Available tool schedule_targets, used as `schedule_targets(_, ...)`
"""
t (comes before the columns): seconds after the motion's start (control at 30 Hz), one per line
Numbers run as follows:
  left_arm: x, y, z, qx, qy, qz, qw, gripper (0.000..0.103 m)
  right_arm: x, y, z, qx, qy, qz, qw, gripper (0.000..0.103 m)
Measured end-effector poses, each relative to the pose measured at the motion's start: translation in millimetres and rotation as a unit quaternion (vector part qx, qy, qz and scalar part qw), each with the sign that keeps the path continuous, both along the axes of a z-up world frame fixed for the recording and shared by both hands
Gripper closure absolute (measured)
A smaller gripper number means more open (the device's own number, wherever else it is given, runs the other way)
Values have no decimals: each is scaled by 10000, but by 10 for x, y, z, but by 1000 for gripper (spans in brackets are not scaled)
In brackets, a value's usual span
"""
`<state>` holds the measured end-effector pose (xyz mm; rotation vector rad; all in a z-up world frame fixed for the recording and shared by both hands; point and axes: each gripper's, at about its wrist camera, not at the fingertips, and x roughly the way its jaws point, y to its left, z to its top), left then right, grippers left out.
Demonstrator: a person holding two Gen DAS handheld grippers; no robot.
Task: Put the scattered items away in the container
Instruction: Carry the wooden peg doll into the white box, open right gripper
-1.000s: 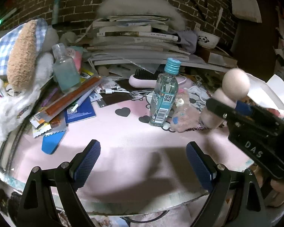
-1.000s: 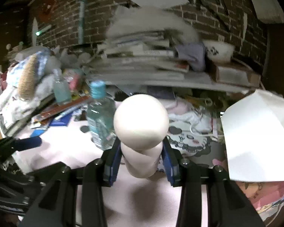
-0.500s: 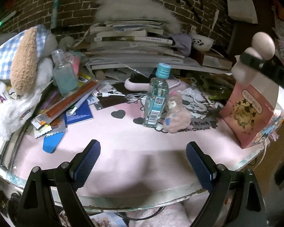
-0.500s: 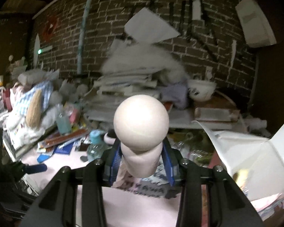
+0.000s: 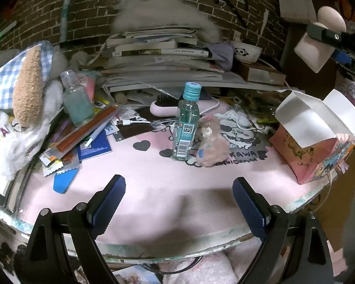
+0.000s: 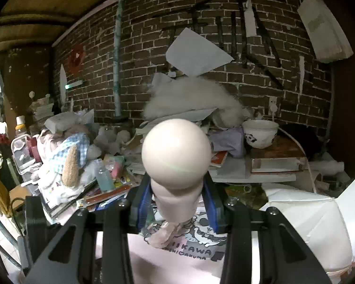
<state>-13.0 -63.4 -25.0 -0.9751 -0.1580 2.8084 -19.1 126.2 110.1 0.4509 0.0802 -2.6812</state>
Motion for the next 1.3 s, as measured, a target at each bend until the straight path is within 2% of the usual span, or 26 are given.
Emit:
schedule_targets(0.23, -21, 31, -4, 16, -31, -40, 10000, 12, -145, 497, 45, 536, -216, -799, 9951, 66)
schedule_targets(0.4, -78, 145, 1, -9, -44, -162, 9999, 12, -275, 963, -19, 1203, -479, -1526, 9798, 66)
schedule_targets(0.63, -190, 309, -16, -71, -119, -320, 9994, 12, -561, 1484, -301, 1822, -1460, -1993, 9517, 66)
schedule_targets(0.83, -215, 343, -31, -118, -148, -350, 9992, 12, -820, 1604, -501, 2213, -2224, -1931, 9297, 66)
schedule_targets(1.07, -220, 324, -58, -101, -196, -334, 9992, 12, -1066, 1477, -754, 2604, -3109, -1475, 9021, 66)
schedule_targets(1.3, -225, 332, -71, -70, -203, -339, 9992, 12, -1177, 1360, -888, 3032, -3557, -1256, 8751, 66)
